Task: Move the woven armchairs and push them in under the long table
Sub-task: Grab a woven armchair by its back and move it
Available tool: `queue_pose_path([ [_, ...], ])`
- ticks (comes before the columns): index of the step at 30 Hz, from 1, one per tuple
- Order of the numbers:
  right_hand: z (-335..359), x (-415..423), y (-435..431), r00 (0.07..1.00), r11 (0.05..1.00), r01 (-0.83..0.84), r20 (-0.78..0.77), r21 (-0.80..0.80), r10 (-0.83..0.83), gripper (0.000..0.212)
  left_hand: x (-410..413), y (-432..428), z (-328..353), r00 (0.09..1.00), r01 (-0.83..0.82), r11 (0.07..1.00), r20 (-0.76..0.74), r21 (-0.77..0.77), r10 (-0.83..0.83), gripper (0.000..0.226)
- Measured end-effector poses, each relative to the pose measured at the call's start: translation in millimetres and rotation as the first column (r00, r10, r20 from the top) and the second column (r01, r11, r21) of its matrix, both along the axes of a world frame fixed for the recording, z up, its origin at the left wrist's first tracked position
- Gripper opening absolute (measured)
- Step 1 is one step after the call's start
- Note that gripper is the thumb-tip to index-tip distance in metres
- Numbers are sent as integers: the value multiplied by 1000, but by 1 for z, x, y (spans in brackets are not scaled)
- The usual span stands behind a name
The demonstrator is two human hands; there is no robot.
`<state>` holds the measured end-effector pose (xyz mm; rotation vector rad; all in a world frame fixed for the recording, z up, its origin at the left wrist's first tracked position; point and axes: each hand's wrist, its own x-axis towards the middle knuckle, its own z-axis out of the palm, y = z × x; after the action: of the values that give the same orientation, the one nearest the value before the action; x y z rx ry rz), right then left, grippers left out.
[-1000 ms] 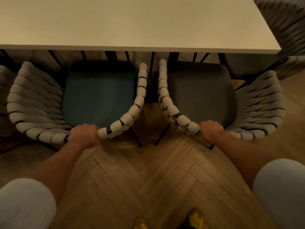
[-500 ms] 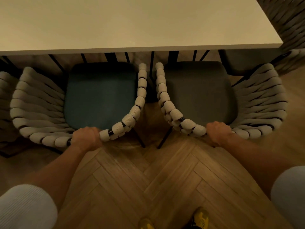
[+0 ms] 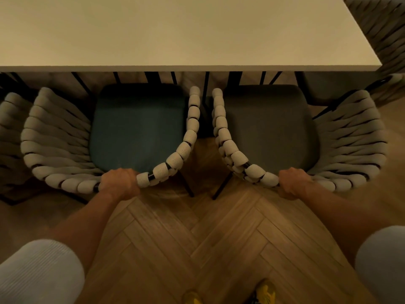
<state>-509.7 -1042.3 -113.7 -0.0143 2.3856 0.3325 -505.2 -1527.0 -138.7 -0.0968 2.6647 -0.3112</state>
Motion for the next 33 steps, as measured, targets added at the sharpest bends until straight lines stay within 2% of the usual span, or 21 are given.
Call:
queue_pose_path([
  [6, -9, 4, -2, 992, 994, 105, -61, -34, -107, 30, 1, -2, -3, 1000, -11, 1000, 4, 1, 11, 34],
  [15, -13, 7, 1, 988, 992, 122, -90, -45, -125, 29, 7, 2, 5, 996, 14, 1000, 86, -12, -13, 36],
  [20, -12, 7, 1, 989, 991, 120, -83, -61, -125, 30, 11, 6, 11, 996, -36, 999, 88, 25, 34, 35],
  [27, -11, 9, -2, 979, 982, 168, -101, -81, -176, 25, 25, 9, 9, 995, -90, 992, -29, 92, 93, 31],
  [31, -16, 14, -3, 972, 979, 197, -116, -55, -202, 21, 50, -6, 16, 984, -28, 977, -168, 213, 65, 52],
  [33, -16, 20, -4, 956, 969, 226, -169, -103, -241, 22, 62, -31, 26, 969, -34, 969, -230, 244, 91, 54],
])
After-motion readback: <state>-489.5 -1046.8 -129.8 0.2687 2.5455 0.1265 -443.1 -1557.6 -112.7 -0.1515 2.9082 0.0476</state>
